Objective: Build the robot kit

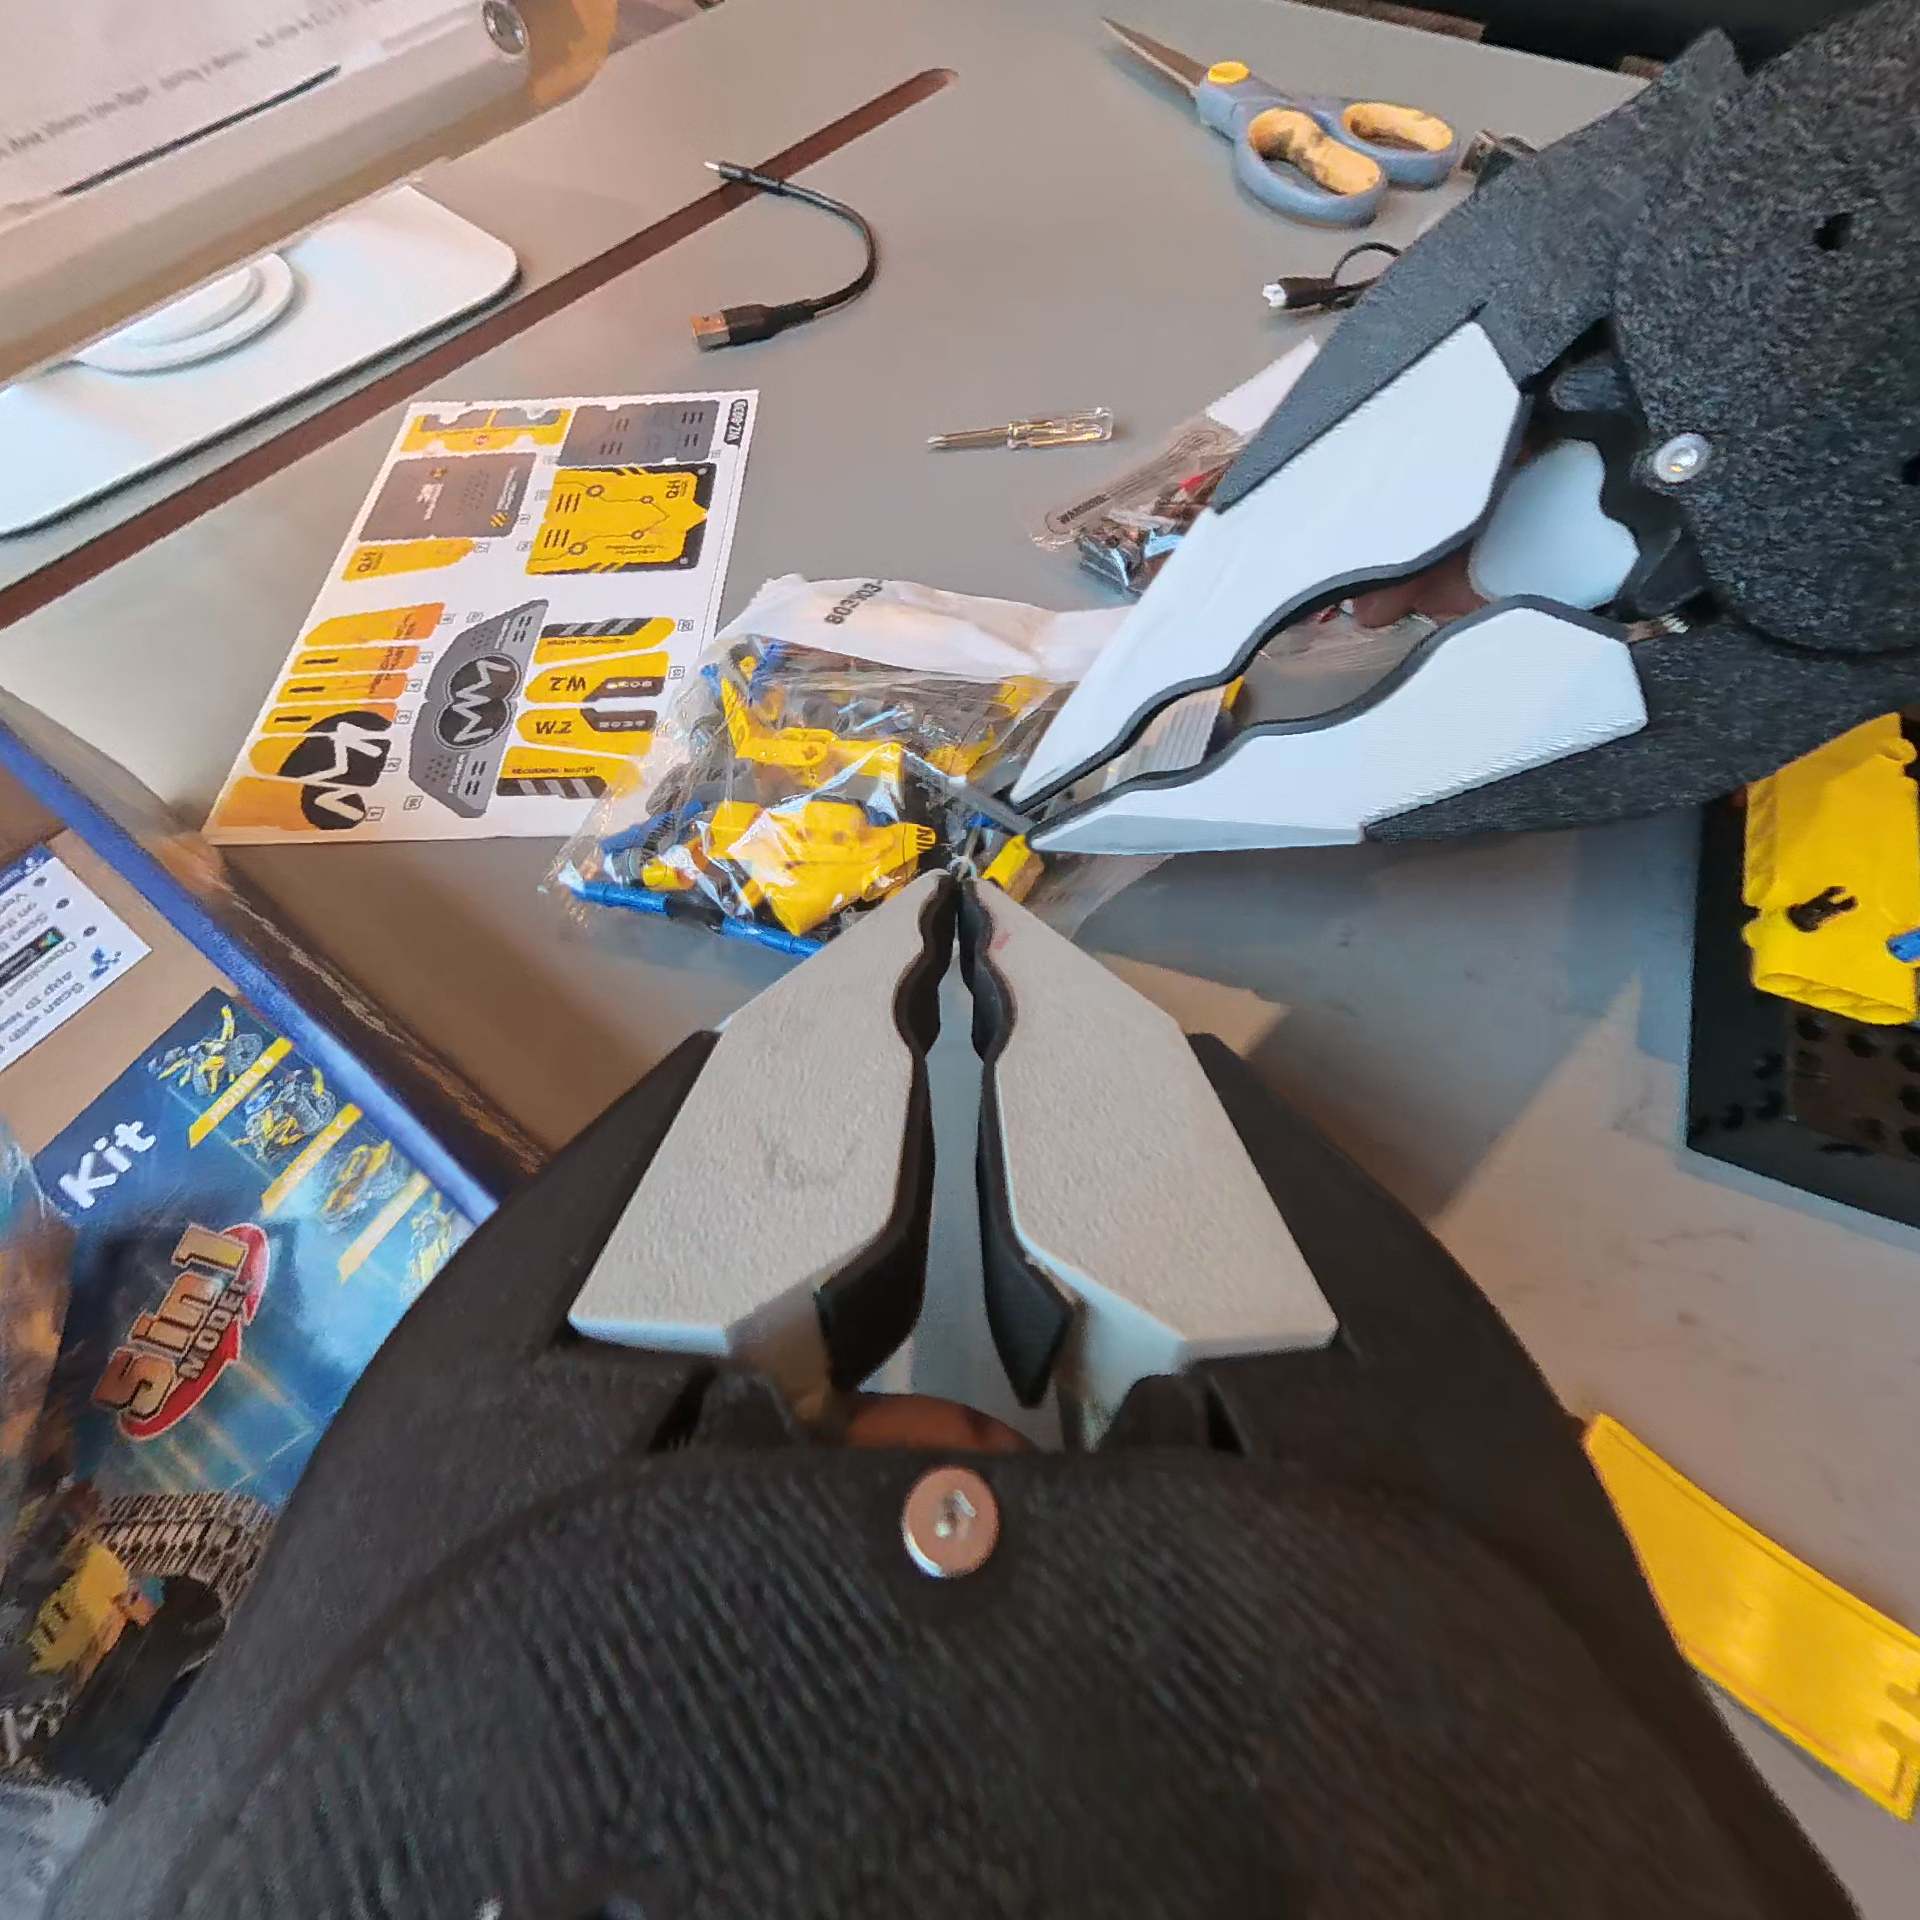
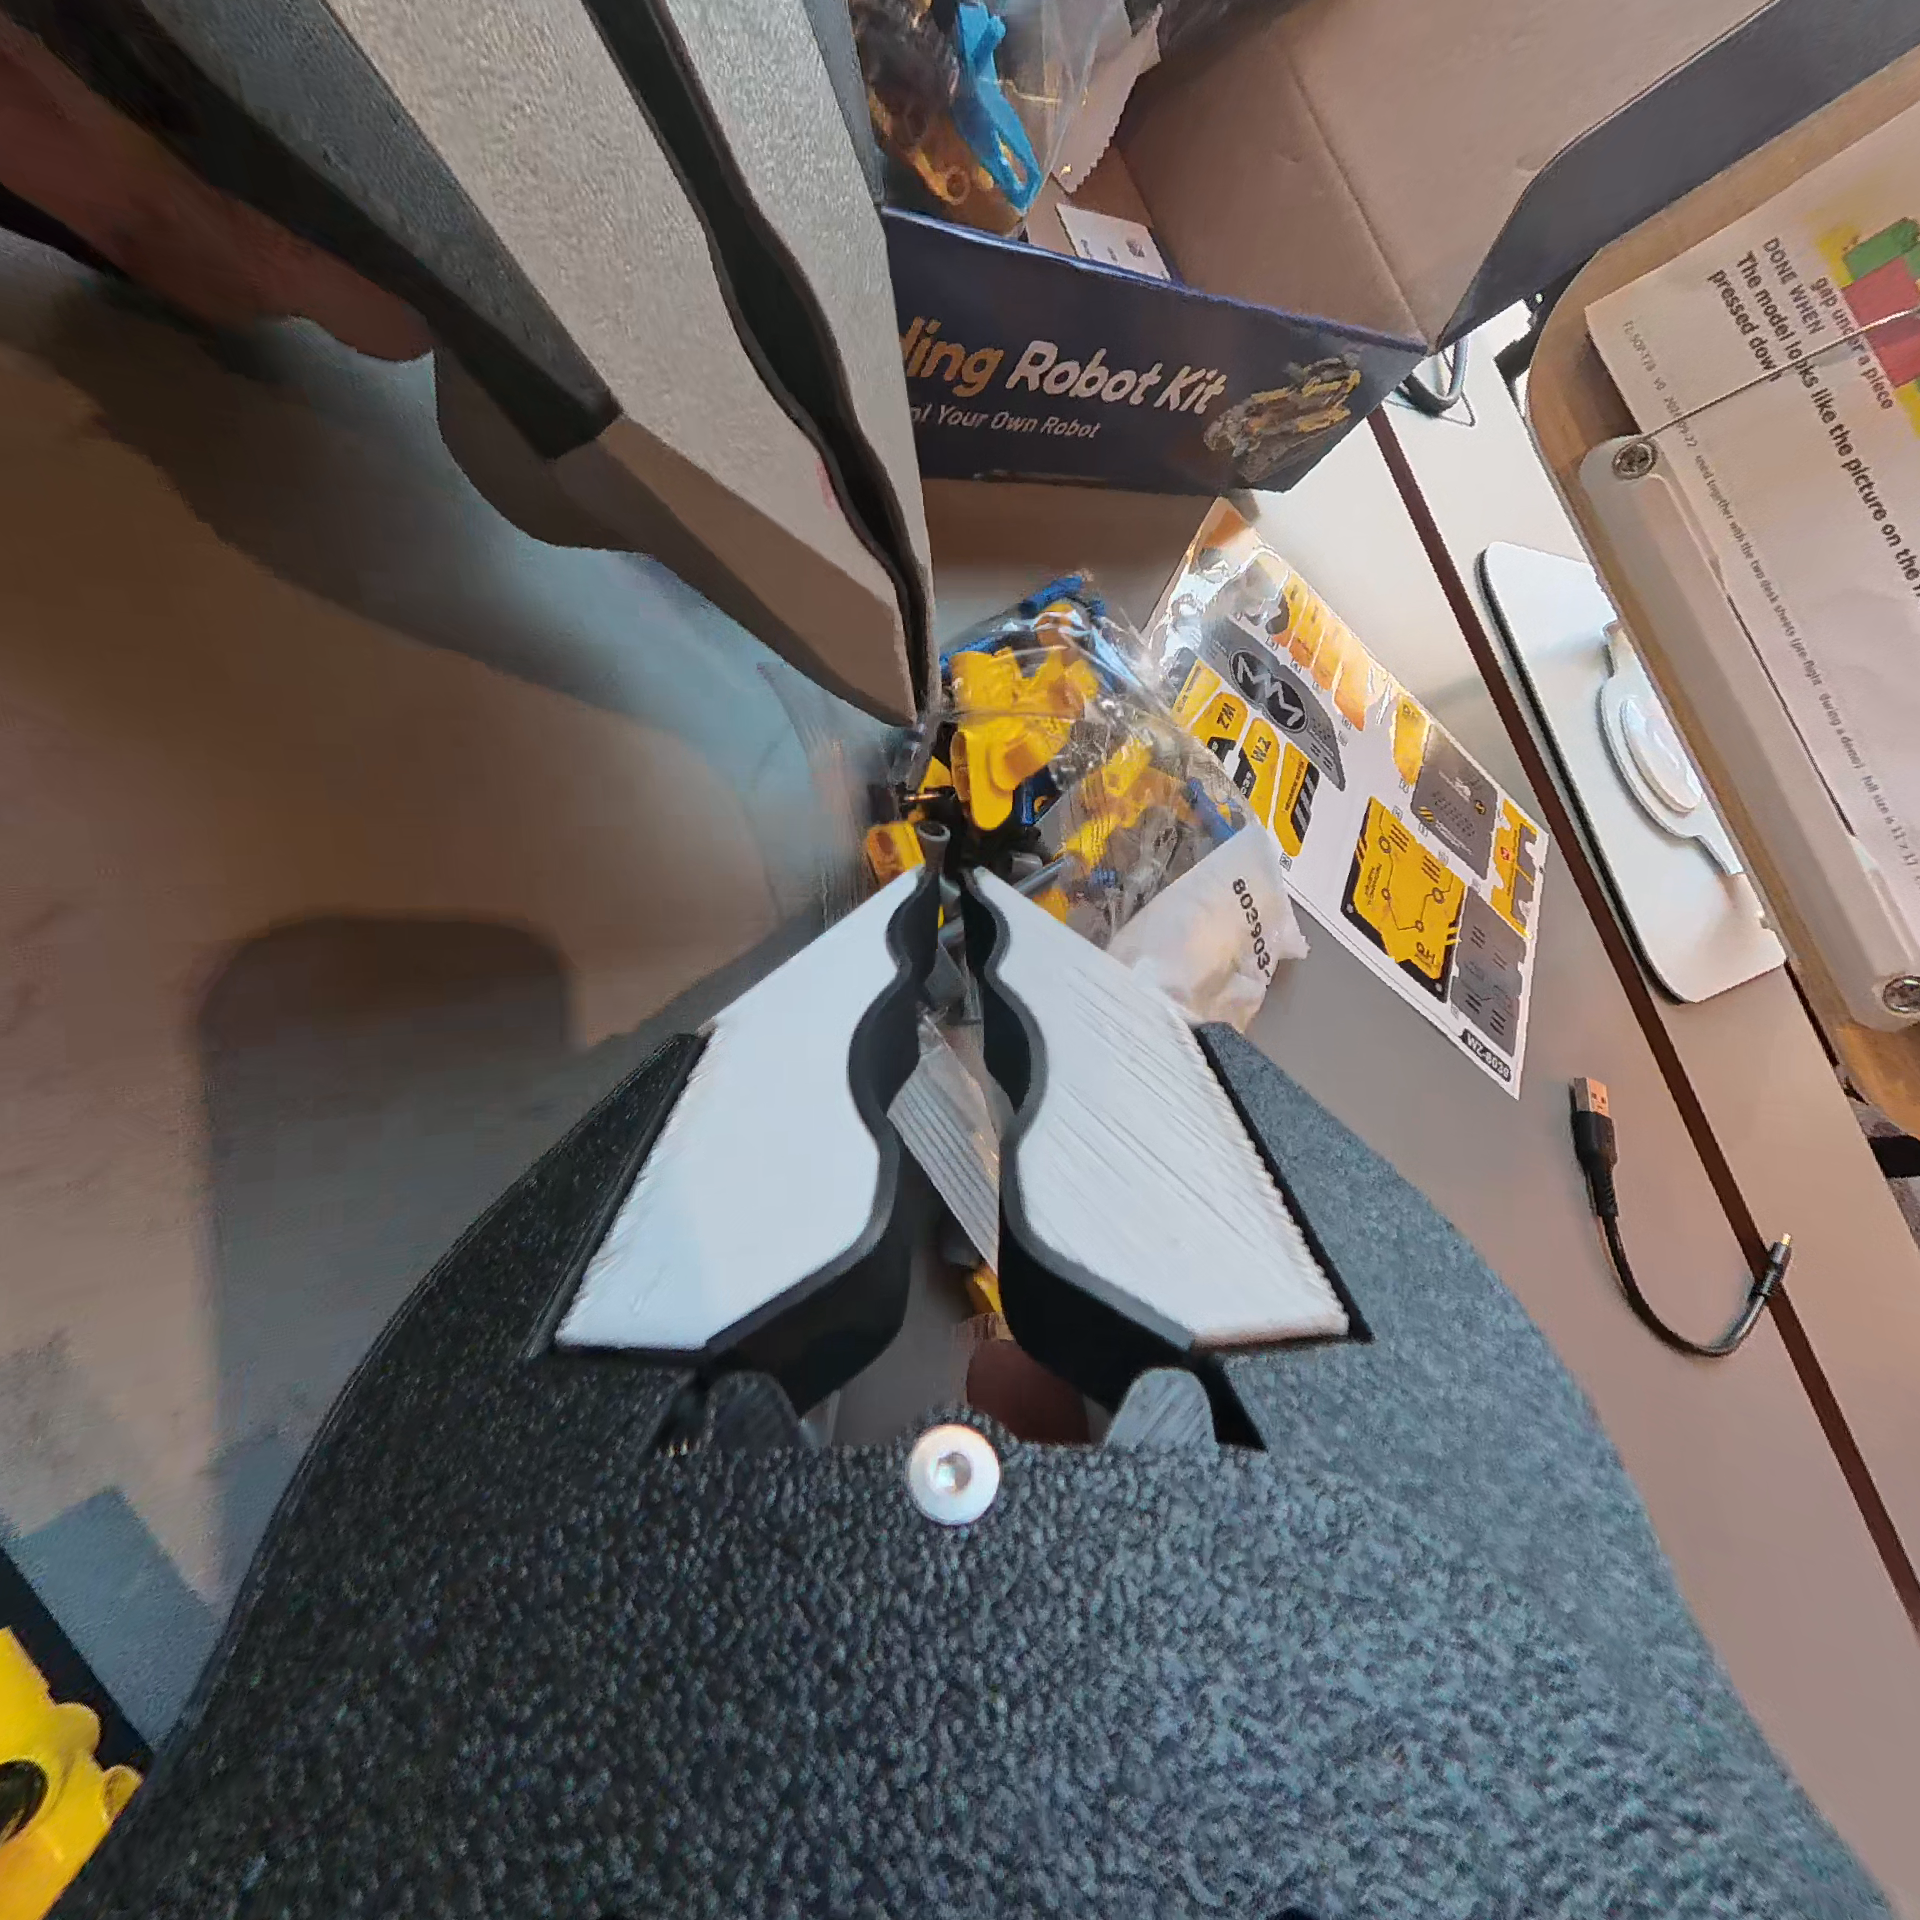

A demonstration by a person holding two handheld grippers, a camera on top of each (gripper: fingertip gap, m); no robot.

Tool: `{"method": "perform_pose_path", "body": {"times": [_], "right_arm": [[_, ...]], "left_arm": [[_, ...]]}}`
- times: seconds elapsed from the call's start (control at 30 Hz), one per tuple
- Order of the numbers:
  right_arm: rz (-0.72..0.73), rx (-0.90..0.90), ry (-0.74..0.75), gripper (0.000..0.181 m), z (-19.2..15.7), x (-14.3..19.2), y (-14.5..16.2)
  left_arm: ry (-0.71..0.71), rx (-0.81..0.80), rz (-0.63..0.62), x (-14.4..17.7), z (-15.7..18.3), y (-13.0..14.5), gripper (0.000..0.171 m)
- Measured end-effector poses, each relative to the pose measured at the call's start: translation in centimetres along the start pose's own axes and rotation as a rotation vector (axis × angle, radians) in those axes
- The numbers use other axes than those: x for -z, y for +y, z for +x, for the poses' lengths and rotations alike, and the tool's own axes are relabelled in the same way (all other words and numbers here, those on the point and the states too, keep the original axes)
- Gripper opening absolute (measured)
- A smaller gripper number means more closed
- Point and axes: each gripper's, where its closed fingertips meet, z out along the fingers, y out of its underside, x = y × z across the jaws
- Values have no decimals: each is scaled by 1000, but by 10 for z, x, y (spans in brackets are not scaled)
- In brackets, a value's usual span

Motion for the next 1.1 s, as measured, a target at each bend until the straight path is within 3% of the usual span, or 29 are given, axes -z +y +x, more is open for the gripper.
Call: {"method": "perform_pose_path", "body": {"times": [0.33,0.47,0.73,0.9,1.1], "right_arm": [[-107,-22,26,11,3,-1,15],[-143,-112,-35,13,-4,-4,22],[-93,-143,-93,8,-8,1,15],[-56,-172,-32,8,8,5,13],[-24,-54,123,7,26,9,5]], "left_arm": [[73,4,-22,0,9,4,0],[90,1,-51,-2,13,9,0],[79,8,-78,-3,9,15,0],[88,2,-75,-2,9,15,0],[108,-9,-10,1,16,2,0]]}}
